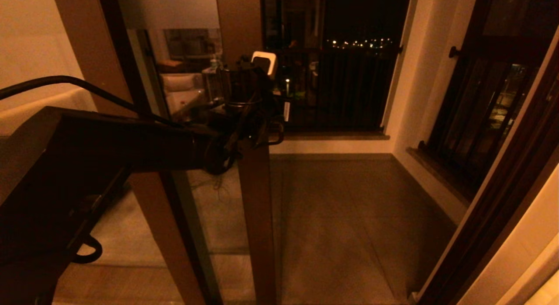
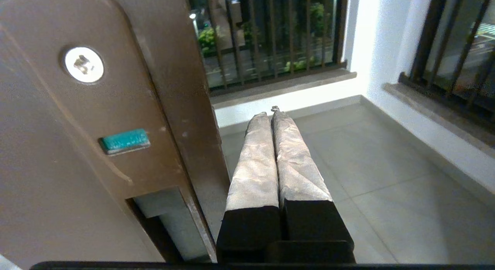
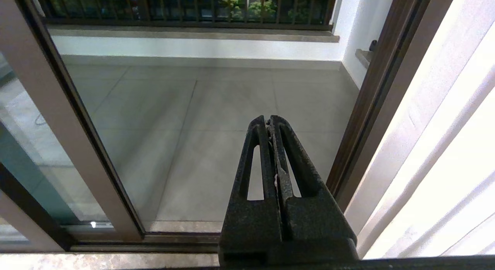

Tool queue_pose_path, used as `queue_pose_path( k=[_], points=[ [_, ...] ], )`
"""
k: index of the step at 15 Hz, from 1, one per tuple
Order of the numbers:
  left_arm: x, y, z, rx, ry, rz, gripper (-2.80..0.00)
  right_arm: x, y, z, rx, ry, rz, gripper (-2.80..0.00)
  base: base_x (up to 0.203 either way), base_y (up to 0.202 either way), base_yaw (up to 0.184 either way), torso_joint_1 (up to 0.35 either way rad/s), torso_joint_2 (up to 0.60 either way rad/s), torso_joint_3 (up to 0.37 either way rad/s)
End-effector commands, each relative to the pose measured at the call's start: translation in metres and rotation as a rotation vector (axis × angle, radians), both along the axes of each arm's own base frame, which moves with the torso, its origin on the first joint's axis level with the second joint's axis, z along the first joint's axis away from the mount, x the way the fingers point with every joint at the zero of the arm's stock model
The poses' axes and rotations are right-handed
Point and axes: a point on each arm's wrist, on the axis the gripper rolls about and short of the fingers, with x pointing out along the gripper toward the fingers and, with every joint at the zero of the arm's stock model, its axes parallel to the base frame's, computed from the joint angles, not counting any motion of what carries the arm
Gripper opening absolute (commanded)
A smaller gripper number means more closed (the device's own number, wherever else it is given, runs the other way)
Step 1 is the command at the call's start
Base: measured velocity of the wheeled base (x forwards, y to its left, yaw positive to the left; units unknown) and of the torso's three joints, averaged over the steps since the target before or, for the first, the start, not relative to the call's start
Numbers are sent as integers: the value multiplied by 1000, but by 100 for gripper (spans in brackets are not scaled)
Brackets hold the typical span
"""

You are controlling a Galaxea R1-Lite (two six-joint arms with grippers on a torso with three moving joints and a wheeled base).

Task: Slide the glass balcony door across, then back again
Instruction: Open the slid door

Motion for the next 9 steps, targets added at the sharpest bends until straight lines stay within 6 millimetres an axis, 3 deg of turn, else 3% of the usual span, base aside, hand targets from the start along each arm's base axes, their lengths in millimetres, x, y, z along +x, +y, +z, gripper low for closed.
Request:
queue_pose_path(
  k=[1, 9],
  points=[
    [-9, 4, 11, -9, -16, -7, -280, 0, 0, 0, -1, 1, 1, -280, 0, 0, 0, 0, 0, 0],
    [-2, 21, 14, -13, -18, 51, -280, 0, 0, 0, -1, 1, 0, -280, 0, 0, 0, 0, 0, 0]
  ],
)
